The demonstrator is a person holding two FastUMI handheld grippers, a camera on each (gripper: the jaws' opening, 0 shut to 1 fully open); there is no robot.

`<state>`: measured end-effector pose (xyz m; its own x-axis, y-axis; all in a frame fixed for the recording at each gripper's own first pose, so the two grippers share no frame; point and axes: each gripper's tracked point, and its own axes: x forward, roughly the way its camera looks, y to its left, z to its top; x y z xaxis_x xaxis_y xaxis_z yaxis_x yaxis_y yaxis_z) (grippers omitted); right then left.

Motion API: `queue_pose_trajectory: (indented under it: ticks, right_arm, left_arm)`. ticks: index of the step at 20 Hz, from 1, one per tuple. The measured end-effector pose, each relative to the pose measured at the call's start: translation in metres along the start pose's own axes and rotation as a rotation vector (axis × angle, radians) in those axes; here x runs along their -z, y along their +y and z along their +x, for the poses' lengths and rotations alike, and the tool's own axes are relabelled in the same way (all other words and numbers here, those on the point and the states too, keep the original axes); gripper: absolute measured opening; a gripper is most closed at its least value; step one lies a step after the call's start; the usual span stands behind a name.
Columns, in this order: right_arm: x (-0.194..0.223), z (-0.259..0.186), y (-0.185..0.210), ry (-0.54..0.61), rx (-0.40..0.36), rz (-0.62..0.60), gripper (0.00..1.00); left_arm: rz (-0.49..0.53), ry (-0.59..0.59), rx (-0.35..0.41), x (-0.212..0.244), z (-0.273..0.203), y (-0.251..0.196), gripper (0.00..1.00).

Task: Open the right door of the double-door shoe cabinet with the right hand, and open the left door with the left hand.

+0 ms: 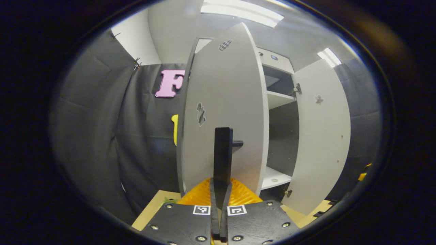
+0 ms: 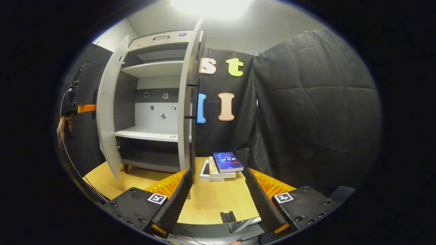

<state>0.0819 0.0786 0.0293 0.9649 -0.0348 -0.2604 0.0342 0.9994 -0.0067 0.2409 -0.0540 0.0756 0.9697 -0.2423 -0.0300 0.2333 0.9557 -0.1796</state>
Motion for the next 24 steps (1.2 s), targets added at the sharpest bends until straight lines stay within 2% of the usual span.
queue_pose_trajectory:
  ticks: [3,5,6,7,8,9,15,18,19,20,21,22,24]
  right_arm:
    - [-0.005,-0.003,0.016,-0.009,-0.013,-0.001,0.98]
    - [-0.008,-0.004,0.03,-0.012,-0.024,-0.004,0.98]
    - [-0.012,-0.004,0.039,-0.015,-0.035,-0.002,0.98]
    - [-0.015,-0.004,0.046,-0.019,-0.044,-0.002,0.98]
    - [-0.018,-0.003,0.054,-0.024,-0.051,-0.002,0.98]
    - [-0.021,-0.003,0.061,-0.027,-0.057,-0.004,0.98]
    - [-0.042,-0.014,0.102,-0.079,-0.088,0.013,0.98]
    - [-0.047,-0.014,0.119,-0.1,-0.135,0.002,0.99]
    - [-0.05,-0.015,0.123,-0.109,-0.15,-0.002,0.96]
    - [-0.052,-0.015,0.128,-0.118,-0.168,-0.007,0.99]
    - [-0.054,-0.016,0.13,-0.125,-0.181,-0.015,0.95]
    - [-0.054,-0.015,0.13,-0.126,-0.192,-0.024,0.99]
    - [-0.052,-0.02,0.13,-0.119,-0.224,-0.036,0.99]
  left_arm:
    - [0.039,0.002,-0.071,-0.004,-0.016,0.043,0.02]
    - [0.057,0.003,-0.146,-0.01,-0.019,0.079,0.02]
    - [0.081,-0.01,-0.212,-0.015,-0.023,0.101,0.02]
    - [0.068,0.015,-0.184,-0.013,-0.025,0.11,0.02]
    - [-0.009,0.001,-0.153,-0.014,-0.025,0.103,0.02]
    - [-0.03,0.003,-0.14,-0.016,-0.021,0.1,0.02]
    - [0.009,-0.006,-0.152,-0.016,-0.042,0.097,0.02]
    - [0.0,-0.005,-0.174,-0.011,-0.099,0.087,0.02]
    - [-0.001,0.0,-0.18,-0.01,-0.117,0.082,0.02]
    - [-0.001,0.004,-0.182,-0.009,-0.127,0.077,0.02]
    - [-0.001,0.002,-0.194,-0.01,-0.14,0.074,0.02]
    - [0.0,-0.003,-0.211,-0.009,-0.157,0.072,0.02]
    - [-0.007,-0.006,-0.236,-0.007,-0.186,0.064,0.02]
